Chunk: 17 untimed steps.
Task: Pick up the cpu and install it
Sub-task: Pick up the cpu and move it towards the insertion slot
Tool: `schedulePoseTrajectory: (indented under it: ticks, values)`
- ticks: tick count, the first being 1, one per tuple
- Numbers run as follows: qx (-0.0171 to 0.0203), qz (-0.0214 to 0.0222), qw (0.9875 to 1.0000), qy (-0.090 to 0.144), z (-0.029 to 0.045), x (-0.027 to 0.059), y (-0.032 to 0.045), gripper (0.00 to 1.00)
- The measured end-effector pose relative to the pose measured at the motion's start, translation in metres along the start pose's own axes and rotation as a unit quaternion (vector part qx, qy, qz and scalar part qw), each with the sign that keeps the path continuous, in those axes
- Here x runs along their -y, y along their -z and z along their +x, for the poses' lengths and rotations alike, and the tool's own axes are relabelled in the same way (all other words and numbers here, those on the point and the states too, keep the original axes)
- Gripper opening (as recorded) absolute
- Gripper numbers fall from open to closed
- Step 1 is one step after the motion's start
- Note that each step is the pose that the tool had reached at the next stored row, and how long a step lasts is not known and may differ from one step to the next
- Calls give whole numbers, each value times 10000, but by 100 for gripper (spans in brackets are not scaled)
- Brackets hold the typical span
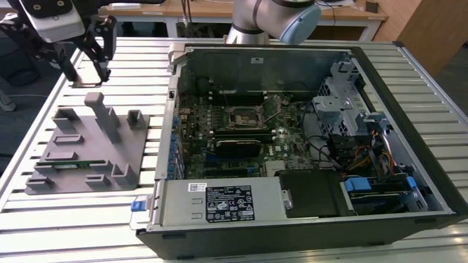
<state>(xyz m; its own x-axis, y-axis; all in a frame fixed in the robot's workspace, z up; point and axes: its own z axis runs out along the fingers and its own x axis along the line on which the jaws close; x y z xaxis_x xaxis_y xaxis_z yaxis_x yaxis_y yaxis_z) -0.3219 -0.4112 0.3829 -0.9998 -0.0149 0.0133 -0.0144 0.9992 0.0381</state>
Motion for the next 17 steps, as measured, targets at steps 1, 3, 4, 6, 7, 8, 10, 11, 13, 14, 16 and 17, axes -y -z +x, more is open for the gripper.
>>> schedulePoseTrajectory:
  ticks: [1,3,4,6,7,8,10,11,13,14,16,17]
  values:
    - [0,0,10000,0,-8,0,0,53]
    - [0,0,10000,0,-22,0,1,53]
    - [0,0,10000,0,-29,0,1,53]
    - [0,0,10000,0,-42,0,0,53]
    - [0,0,10000,0,-49,1,0,53]
    - [0,0,10000,0,-58,1,1,53]
    - [0,0,10000,0,-77,1,1,53]
    - [0,0,10000,0,-86,1,1,53]
    - [0,0,10000,0,-106,1,2,53]
    - [0,0,10000,0,-114,2,2,53]
    - [0,0,10000,0,-133,2,2,53]
    - [0,0,10000,0,-141,2,2,53]
